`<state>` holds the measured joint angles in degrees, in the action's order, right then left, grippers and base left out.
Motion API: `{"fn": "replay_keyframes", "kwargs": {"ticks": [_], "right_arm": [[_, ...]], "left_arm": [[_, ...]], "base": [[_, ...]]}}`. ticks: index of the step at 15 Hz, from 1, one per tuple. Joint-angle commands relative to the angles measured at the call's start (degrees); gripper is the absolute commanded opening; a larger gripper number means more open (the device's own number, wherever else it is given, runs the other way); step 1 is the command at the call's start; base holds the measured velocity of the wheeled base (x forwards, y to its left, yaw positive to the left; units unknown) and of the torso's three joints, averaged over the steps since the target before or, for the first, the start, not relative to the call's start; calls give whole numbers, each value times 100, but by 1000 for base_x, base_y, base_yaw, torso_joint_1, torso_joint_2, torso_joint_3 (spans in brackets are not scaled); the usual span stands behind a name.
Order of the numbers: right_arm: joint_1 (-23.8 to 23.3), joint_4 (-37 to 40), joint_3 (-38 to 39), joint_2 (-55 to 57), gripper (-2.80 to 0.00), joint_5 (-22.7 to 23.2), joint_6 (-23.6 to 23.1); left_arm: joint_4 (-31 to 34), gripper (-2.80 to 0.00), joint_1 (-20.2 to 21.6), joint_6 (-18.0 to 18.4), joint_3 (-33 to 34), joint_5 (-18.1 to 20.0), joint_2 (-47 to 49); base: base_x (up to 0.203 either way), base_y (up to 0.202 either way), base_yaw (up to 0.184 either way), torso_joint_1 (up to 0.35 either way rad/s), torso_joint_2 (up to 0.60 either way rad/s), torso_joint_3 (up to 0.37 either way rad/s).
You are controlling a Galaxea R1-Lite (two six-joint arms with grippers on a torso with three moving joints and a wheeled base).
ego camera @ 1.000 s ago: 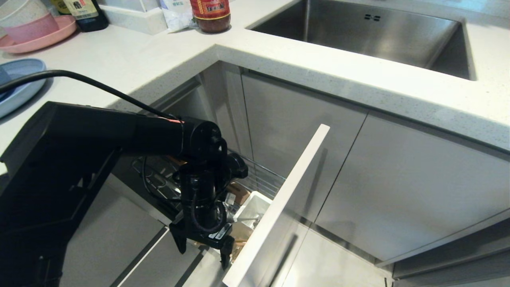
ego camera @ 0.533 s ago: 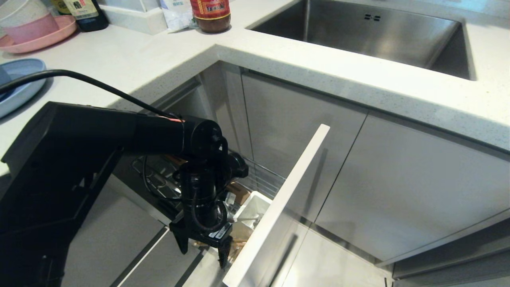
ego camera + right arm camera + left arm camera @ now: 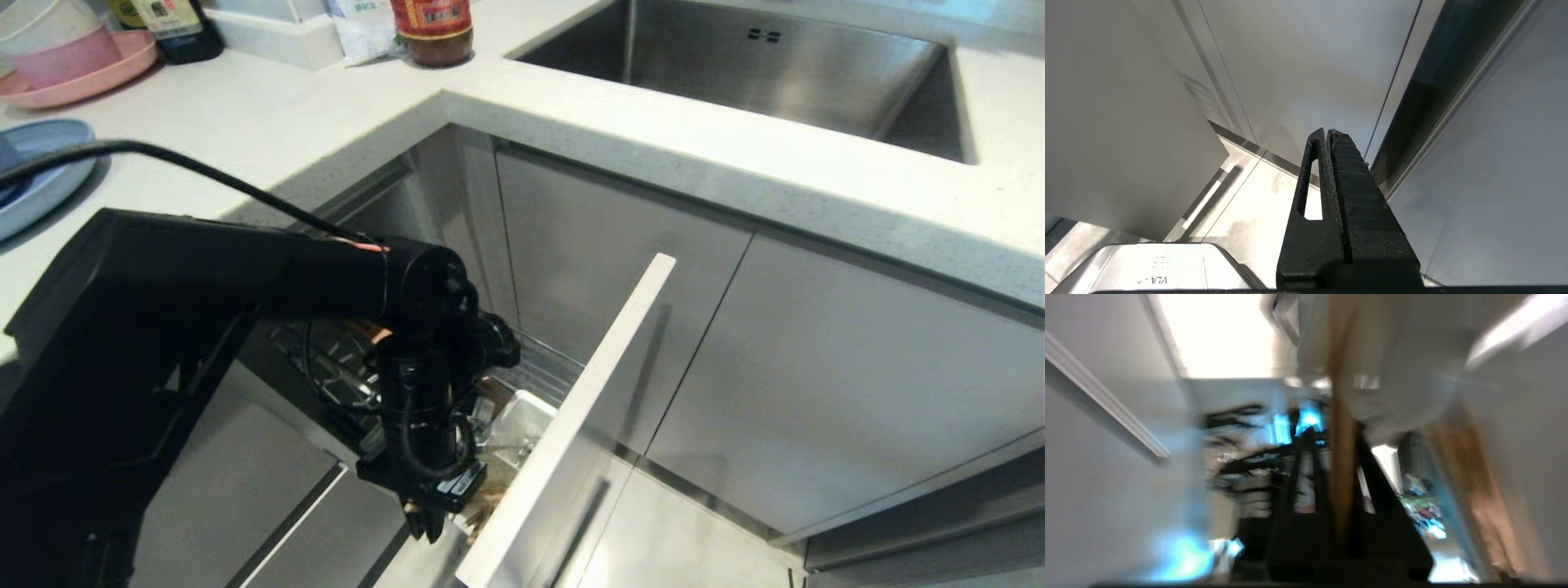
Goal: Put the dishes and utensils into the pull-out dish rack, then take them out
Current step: Take the chopsticks out of the cupboard
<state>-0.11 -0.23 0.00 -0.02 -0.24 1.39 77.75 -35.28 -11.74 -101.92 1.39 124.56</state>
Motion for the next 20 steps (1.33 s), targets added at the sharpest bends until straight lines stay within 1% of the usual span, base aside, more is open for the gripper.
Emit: {"fn": "replay_keyframes", "kwargs": {"ticks": [1,5,7,11,20], "right_arm": [[2,5,9,-23,-280,-2,2],[2,11,9,-19,-280,-2,2],[2,5,9,-15,-280,-2,2],[2,12,9,-20,-280,-2,2],[2,7,9,-15,-280,-2,2]], "left_arm": [[30,-280,-49,-22,-3,1,-11],[38,-280,-115,-31,6,10,-14],[190,-280,-154,-31,-2,10,-47],[467,-280,-254,-22,3,69,-445],[828,-280,-271,26,34,50,-1291]], "base": [[0,0,0,0,0,0],[0,0,0,0,0,0],[0,0,0,0,0,0],[0,0,0,0,0,0],[0,0,0,0,0,0]]}}
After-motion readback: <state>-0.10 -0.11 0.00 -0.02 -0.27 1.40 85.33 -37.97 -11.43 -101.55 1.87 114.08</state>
